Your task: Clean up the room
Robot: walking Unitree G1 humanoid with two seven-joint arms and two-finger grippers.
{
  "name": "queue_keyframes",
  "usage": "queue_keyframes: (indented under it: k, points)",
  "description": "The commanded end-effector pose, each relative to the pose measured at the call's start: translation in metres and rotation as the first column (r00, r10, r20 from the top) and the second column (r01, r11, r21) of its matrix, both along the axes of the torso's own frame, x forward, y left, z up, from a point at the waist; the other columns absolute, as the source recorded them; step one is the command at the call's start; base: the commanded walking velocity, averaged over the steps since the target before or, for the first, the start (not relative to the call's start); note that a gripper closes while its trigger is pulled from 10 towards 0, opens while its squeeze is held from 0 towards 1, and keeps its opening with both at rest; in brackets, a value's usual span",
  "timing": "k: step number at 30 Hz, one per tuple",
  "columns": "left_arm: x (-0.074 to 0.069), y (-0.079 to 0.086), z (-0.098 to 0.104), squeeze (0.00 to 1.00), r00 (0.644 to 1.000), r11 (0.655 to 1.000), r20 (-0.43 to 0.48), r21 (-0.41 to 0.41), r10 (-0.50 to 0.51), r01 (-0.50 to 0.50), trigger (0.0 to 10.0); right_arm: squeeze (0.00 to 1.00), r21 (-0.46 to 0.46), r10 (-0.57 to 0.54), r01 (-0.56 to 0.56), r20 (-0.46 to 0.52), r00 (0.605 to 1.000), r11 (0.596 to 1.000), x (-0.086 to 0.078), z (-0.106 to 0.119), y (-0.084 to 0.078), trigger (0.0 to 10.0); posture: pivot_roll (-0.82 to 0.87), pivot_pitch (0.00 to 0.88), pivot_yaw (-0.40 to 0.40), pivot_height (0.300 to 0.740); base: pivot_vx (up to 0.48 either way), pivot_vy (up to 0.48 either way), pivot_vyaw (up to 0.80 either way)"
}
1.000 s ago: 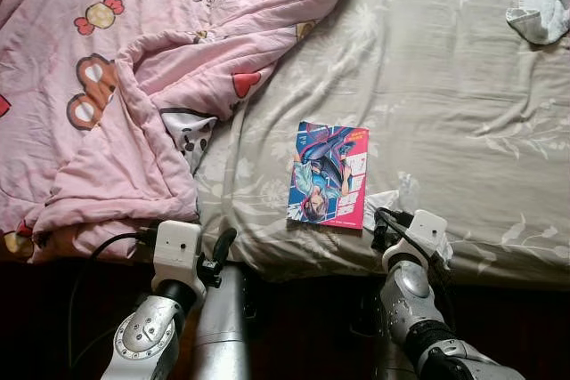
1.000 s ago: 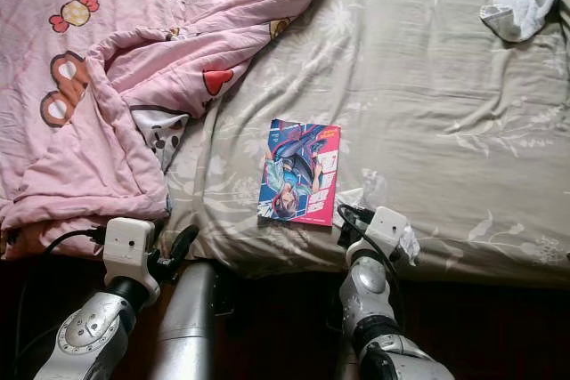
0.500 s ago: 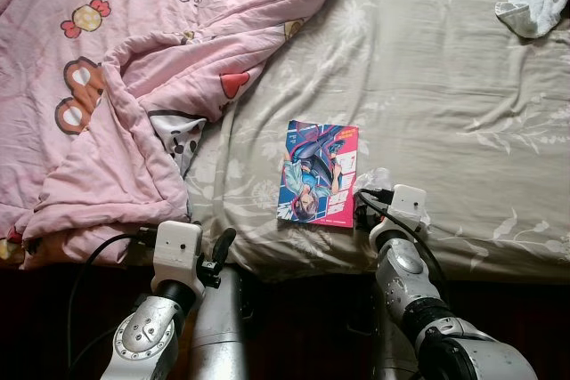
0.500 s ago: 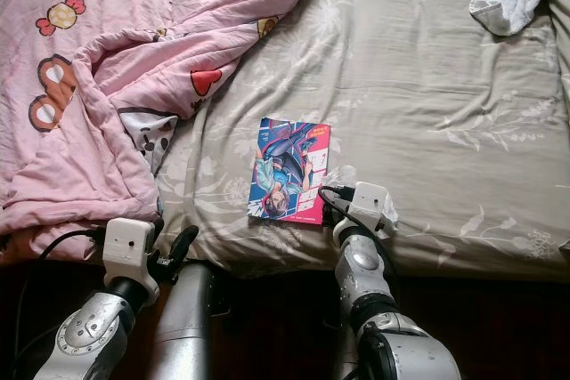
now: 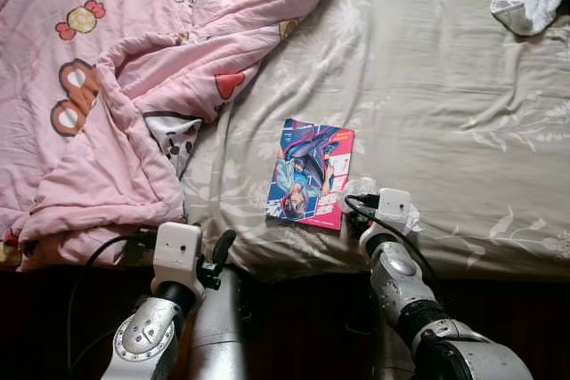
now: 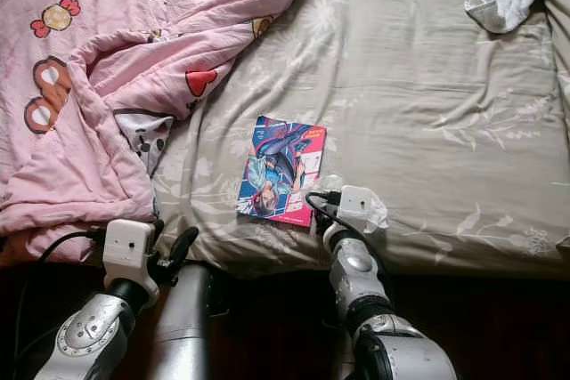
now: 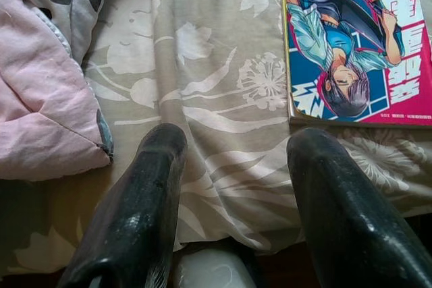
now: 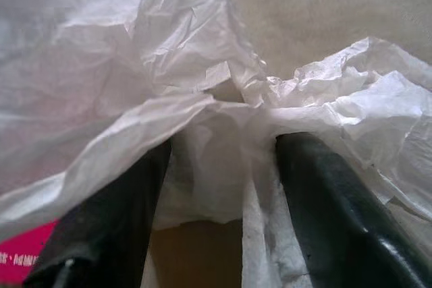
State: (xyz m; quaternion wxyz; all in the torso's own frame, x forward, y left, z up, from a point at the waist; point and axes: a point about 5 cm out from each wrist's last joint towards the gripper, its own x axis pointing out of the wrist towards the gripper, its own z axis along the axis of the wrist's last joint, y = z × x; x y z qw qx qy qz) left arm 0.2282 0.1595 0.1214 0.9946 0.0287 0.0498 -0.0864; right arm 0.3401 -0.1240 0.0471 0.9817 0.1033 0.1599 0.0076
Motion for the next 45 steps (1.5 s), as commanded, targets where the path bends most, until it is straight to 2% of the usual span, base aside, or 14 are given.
queue_keyframes:
  k: [1,11,19,27,30,35,41,44,45]
  points:
    - [-0.008,0.003,-0.014,0.0,0.997,1.0,-0.069,0.015,0.018,-0.017,10.0,0.0,0.007,0.024,-0.023,-0.11,0.994,1.0,-0.019,-0.026,0.005,0.0,0.21,0.667,0.087,0.637,0.0,0.0,0.0]
    - [-0.008,0.003,-0.017,0.0,0.997,1.0,-0.075,0.009,0.025,-0.024,10.0,0.0,0.015,0.019,-0.018,-0.107,0.994,1.0,-0.018,-0.025,0.004,0.0,0.21,0.663,0.084,0.637,0.0,0.0,0.0]
    - [-0.004,0.003,-0.018,0.0,0.997,1.0,-0.071,0.001,0.03,-0.03,10.0,0.0,0.026,-0.024,0.026,-0.081,0.996,0.999,-0.018,-0.023,-0.002,0.0,0.2,0.647,0.079,0.637,0.0,0.0,0.0]
    - [0.008,0.013,-0.036,0.0,0.991,0.996,-0.102,-0.019,0.081,-0.083,10.0,0.0,0.043,-0.112,0.111,0.042,0.993,0.993,-0.014,-0.012,-0.019,0.0,0.16,0.58,0.06,0.637,0.0,0.0,0.0]
    - [0.018,0.014,-0.039,0.0,0.992,0.996,-0.096,-0.02,0.084,-0.086,10.0,0.0,0.046,-0.129,0.125,0.125,0.984,0.991,-0.013,-0.004,-0.026,0.0,0.14,0.537,0.052,0.637,0.0,0.0,0.0]
    - [0.04,0.014,-0.049,0.0,0.99,0.994,-0.097,-0.031,0.098,-0.101,10.0,0.0,-0.017,-0.115,0.121,0.218,0.969,0.992,-0.014,0.005,-0.034,0.0,0.09,0.437,0.032,0.637,0.0,0.0,0.0]
    - [0.058,0.013,-0.061,0.0,0.988,0.993,-0.11,-0.041,0.107,-0.112,10.0,0.0,-0.023,-0.144,0.156,0.275,0.951,0.987,-0.015,0.01,-0.048,0.0,0.03,0.338,0.013,0.637,0.0,0.0,0.0]
    - [0.062,0.014,-0.067,0.0,0.986,0.991,-0.115,-0.052,0.119,-0.125,10.0,0.0,-0.02,-0.156,0.169,0.289,0.945,0.985,-0.022,0.008,-0.054,0.0,0.02,0.311,0.005,0.637,0.0,0.0,0.0]
    - [0.064,0.016,-0.073,0.0,0.984,0.989,-0.126,-0.053,0.129,-0.136,10.0,0.0,-0.023,-0.137,0.149,0.272,0.952,0.989,-0.027,0.002,-0.055,1.4,0.01,0.292,-0.001,0.637,0.0,0.0,0.0]
